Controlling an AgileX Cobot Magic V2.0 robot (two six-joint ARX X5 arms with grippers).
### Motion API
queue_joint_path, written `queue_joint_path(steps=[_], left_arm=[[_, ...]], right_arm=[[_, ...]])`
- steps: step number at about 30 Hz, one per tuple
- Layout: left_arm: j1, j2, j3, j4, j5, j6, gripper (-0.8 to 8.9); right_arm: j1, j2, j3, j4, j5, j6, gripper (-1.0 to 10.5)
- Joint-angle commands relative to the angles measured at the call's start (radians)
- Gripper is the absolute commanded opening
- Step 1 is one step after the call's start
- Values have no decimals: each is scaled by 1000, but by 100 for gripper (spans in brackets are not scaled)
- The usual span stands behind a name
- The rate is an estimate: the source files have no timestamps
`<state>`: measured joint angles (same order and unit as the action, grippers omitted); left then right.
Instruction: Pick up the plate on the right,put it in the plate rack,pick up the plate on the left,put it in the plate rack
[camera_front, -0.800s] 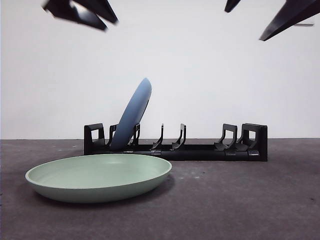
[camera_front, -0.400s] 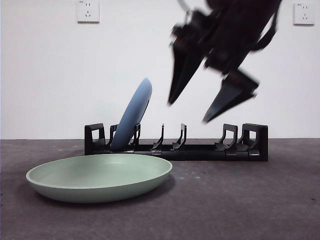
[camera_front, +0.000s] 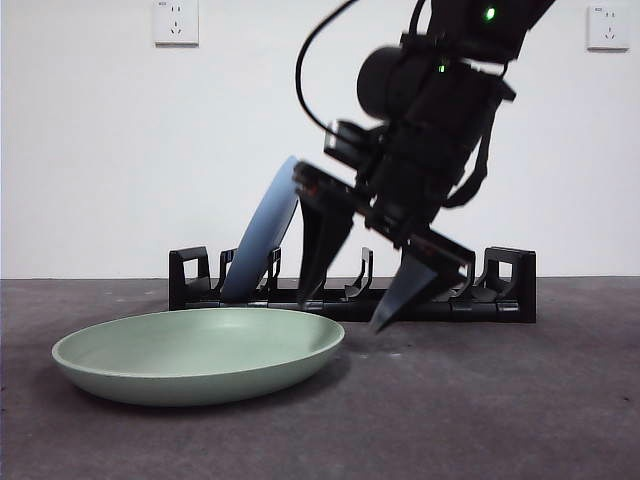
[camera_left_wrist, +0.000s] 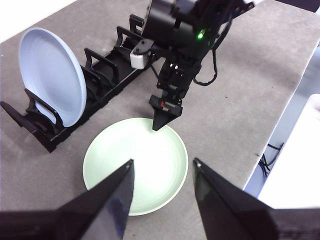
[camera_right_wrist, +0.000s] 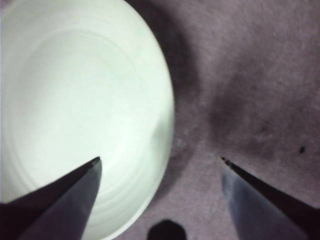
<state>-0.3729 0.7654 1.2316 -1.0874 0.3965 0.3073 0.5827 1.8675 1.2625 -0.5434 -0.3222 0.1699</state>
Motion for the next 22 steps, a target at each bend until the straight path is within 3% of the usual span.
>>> queue_joint_path(steps=[1, 10, 15, 19, 22], left_arm=[[-11, -2, 3, 5, 4, 12, 198], [-35, 10, 3, 11, 3, 13, 198], [-58, 20, 3, 11, 3, 18, 199], [-92, 31, 2, 10, 3, 50, 201], [-132, 42, 3, 8, 1, 82, 301]], right_arm=[[3, 31, -10, 13, -4, 13, 301], [34, 89, -10, 50, -3, 36, 268], [51, 93, -10, 58, -3, 36, -24], [52, 93, -9, 55, -3, 41, -13], [50, 84, -8, 44, -3, 43, -13]])
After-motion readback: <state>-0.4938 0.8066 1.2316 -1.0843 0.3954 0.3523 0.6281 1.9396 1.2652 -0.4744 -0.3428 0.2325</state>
